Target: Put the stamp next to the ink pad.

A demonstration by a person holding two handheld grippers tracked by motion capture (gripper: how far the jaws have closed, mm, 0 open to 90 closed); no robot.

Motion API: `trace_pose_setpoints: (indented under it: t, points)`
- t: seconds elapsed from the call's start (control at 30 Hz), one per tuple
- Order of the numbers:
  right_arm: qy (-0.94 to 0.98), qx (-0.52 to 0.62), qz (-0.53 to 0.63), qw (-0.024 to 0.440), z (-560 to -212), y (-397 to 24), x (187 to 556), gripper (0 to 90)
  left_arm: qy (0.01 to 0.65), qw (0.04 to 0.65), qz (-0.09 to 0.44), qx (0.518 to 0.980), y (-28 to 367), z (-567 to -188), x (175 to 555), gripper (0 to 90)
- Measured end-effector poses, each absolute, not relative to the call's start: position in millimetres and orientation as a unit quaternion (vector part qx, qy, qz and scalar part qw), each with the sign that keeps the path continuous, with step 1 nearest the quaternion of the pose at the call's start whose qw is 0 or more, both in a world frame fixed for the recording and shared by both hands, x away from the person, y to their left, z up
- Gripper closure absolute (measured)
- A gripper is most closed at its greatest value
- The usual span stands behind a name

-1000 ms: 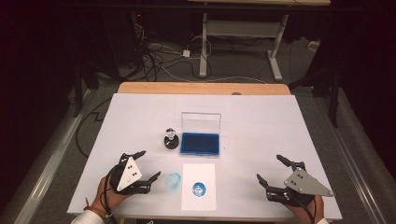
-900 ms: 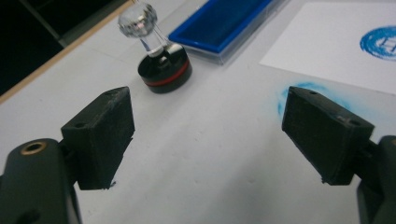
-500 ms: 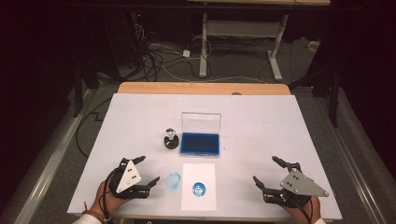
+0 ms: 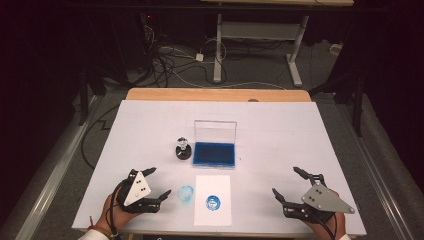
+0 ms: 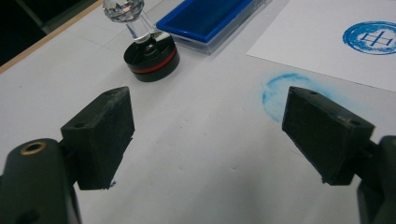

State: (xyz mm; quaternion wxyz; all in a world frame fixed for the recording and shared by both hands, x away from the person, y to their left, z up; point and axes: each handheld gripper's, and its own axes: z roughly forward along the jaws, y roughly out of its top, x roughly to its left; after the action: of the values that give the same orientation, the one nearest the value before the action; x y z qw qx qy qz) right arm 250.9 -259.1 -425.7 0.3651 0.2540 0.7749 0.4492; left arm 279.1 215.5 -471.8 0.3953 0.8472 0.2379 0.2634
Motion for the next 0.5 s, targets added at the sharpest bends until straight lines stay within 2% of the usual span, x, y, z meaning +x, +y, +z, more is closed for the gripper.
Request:
trace_pose_setpoints:
  t: [0.5]
  points:
    - [0.775, 0.252, 0.452, 0.363, -424.6, -258.8, 250.3, 16.2, 0.244, 0.396, 0.263, 0.845, 217.1, -470.1, 280.7, 16.1]
